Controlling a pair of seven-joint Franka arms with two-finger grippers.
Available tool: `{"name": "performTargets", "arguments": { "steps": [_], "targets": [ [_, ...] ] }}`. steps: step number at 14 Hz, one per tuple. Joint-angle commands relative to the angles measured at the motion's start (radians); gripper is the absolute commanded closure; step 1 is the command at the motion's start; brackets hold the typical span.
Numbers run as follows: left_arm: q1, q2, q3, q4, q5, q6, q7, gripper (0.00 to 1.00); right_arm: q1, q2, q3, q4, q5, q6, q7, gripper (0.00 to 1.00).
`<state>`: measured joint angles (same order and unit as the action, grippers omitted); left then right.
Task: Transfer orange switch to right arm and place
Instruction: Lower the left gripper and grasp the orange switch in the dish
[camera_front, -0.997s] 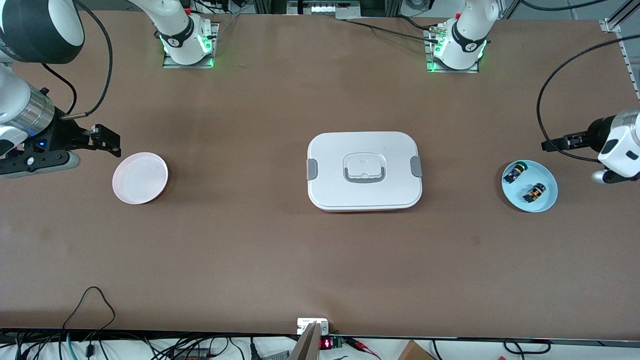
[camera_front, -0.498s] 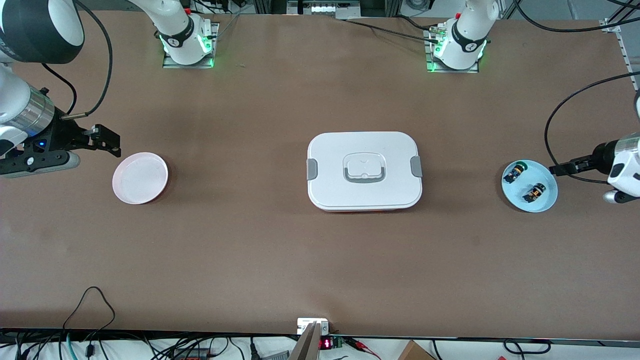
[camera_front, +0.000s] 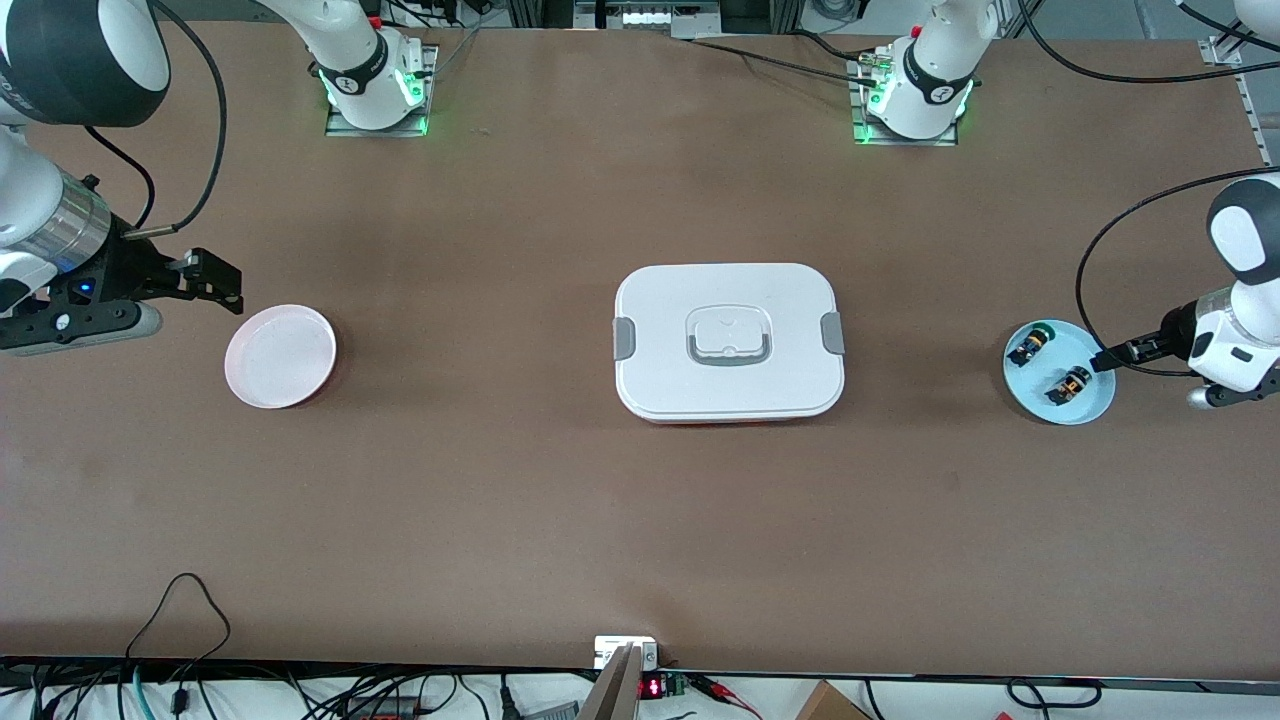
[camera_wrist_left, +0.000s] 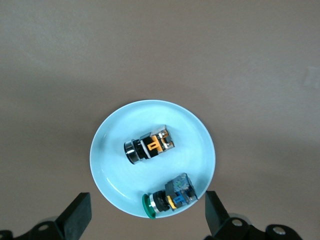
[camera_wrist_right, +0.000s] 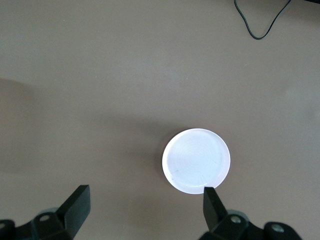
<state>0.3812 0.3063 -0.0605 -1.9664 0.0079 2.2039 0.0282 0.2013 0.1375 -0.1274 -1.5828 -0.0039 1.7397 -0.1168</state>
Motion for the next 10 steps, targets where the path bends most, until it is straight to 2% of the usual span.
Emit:
{"name": "performTargets", "arguments": {
  "steps": [1, 4, 7, 10],
  "targets": [
    [0.010, 0.008, -0.010, -0.022, 0.015, 0.033, 0.013, 0.00, 0.003, -0.001, 0.000, 0.015, 0.002, -0.012, 0.016, 0.00],
    [0.033, 0.043, -0.010, -0.022, 0.011, 0.055, 0.007, 0.00, 0.003, -0.001, 0.000, 0.015, 0.002, -0.012, 0.016, 0.00],
    [0.032, 0.102, -0.010, -0.026, 0.011, 0.163, 0.016, 0.00, 0.003, -0.001, 0.000, 0.015, 0.002, -0.012, 0.016, 0.00],
    [0.036, 0.117, -0.010, -0.038, 0.011, 0.171, 0.013, 0.00, 0.003, -0.001, 0.000, 0.014, 0.002, -0.012, 0.016, 0.00]
  ]
}}
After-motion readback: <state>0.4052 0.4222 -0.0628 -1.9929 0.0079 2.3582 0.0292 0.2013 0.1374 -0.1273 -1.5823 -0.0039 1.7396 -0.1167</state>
